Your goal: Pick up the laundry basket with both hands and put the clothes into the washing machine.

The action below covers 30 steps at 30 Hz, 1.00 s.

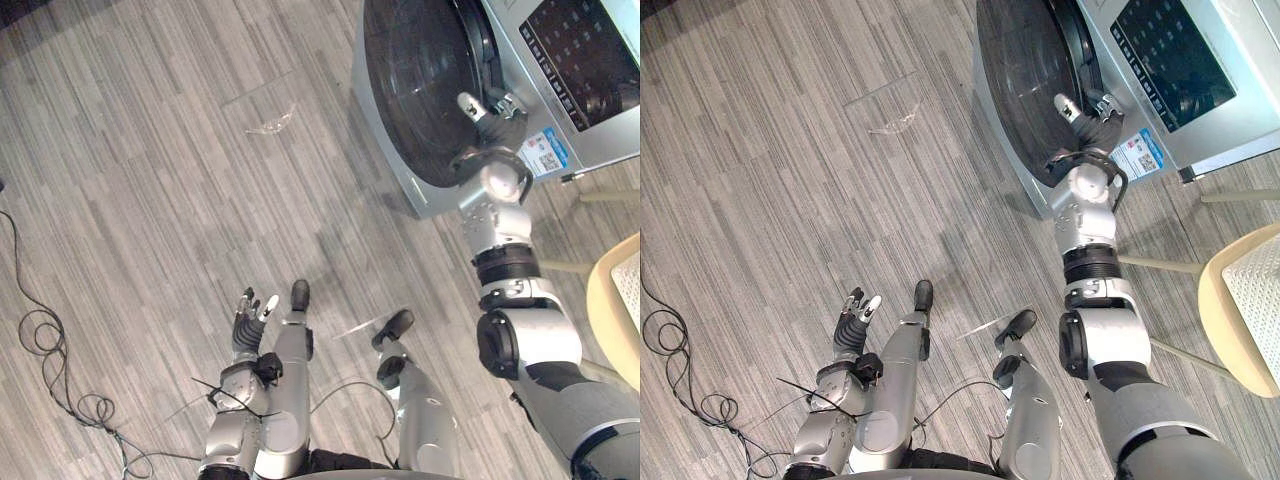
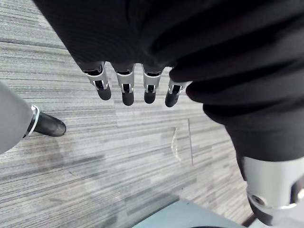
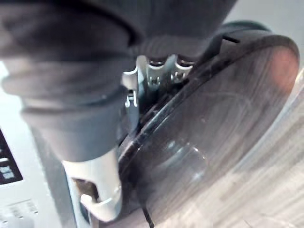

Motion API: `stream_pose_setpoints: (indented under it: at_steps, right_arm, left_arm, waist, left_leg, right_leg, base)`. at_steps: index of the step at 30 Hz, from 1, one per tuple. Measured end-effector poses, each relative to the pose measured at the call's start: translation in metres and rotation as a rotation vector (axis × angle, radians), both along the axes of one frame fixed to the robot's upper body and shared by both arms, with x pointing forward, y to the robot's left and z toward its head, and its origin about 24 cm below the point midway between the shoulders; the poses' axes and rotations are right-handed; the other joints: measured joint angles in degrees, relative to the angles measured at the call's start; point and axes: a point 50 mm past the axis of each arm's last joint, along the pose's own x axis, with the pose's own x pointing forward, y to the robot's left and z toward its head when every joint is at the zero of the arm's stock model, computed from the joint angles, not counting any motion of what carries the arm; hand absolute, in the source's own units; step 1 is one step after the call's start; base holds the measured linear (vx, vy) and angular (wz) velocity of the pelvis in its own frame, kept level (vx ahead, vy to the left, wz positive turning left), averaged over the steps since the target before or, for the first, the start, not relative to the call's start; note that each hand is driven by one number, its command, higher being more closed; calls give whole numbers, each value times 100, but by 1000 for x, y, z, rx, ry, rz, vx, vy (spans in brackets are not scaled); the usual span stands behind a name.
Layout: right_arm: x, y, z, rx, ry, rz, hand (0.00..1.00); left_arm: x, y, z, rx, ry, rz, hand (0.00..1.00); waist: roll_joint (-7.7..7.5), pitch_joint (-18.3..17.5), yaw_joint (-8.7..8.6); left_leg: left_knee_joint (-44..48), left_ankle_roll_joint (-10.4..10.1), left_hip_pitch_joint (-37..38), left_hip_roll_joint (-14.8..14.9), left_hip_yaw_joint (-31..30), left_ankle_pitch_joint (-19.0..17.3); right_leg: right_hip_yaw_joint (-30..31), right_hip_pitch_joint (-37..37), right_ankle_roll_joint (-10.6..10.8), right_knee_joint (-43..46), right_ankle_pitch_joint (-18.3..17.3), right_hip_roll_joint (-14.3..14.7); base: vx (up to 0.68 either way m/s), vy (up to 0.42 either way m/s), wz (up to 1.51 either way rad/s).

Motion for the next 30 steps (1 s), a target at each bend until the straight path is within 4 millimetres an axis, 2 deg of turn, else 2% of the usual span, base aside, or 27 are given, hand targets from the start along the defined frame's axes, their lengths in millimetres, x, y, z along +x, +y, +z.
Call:
stream_pose_setpoints:
  at_steps: [6,12,18,22,26,30]
  right_arm:
    - [7,5,3,114,-9,192,0]
    - [10,21,-2,101,20,297,0]
    - [12,51,-17,-51,98,471,0]
    - [12,65,-37,-189,209,574,0]
    - [7,89,-42,-295,218,708,0]
    - [5,94,-45,-334,219,743,0]
  left_arm:
    - [-2,-13,-6,3,20,-133,0]
    - [0,-23,-6,-18,21,-188,0]
    - [0,-27,-6,-6,20,-227,0]
    - [1,-30,-5,-10,10,-258,0]
    - [1,-31,-4,-7,7,-274,0]
    - [2,-26,-4,16,4,-289,0]
  waist:
    - [0,0,12]
    - [5,-2,81]
    - [21,-12,251]
    - [70,-41,459]
    - [70,-41,471]
    - [68,-42,483]
  left_leg:
    - [-402,-126,4,103,-127,310]
    - [-766,-238,56,225,-218,557]
    - [-1063,-259,119,286,-350,835]
    - [-1141,-277,117,252,-412,919]
    - [-1164,-275,118,161,-434,919]
    - [-1228,-248,146,147,-426,941]
  right_leg:
    - [-59,-43,-37,-266,99,245]
    - [-148,-85,-133,-408,148,456]
    - [-291,-85,-247,-379,110,541]
    - [-346,-86,-245,-322,69,506]
    - [-352,-86,-237,-279,44,433]
    - [-347,-85,-237,-278,47,426]
  base:
    - [-83,-49,-1]
    - [-29,-69,-2]
    - [25,-47,12]
    - [63,2,14]
    - [43,39,9]
    - [7,8,2]
